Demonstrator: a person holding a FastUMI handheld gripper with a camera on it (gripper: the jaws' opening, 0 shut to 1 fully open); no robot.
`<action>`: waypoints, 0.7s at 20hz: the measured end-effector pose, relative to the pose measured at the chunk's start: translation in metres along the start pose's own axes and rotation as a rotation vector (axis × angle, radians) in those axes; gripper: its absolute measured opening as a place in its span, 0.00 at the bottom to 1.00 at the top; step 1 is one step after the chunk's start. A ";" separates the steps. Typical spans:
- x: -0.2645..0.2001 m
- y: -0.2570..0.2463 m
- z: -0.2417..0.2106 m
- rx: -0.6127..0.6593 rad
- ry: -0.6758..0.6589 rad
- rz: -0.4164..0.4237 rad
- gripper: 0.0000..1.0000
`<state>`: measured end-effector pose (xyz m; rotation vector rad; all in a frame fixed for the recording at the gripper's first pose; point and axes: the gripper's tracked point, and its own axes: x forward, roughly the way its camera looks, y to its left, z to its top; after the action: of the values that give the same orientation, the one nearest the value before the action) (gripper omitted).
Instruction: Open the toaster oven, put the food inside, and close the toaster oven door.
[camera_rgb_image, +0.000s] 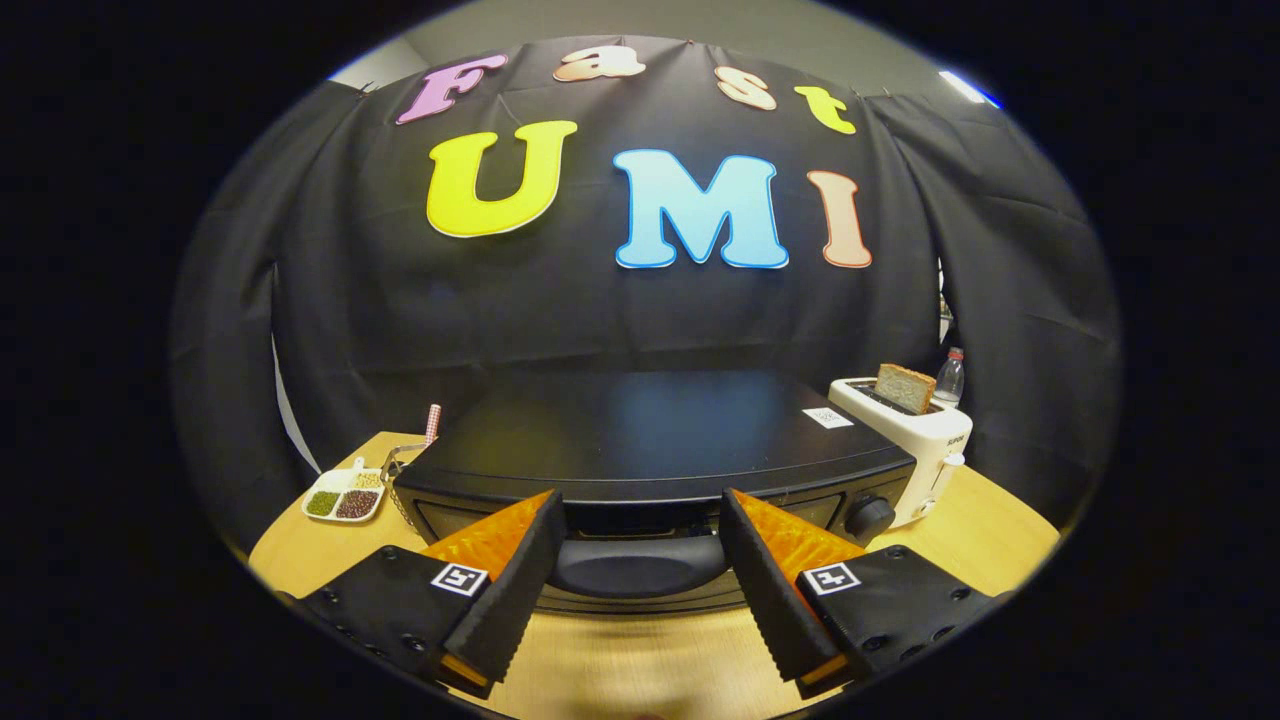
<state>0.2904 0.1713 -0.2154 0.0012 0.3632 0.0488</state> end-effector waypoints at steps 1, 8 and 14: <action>-0.001 -0.001 -0.001 0.010 -0.006 0.001 0.99; -0.028 -0.002 -0.017 0.005 -0.013 0.000 0.98; -0.053 -0.004 -0.042 0.012 0.004 0.010 0.97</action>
<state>0.2259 0.1648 -0.2363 0.0152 0.3677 0.0565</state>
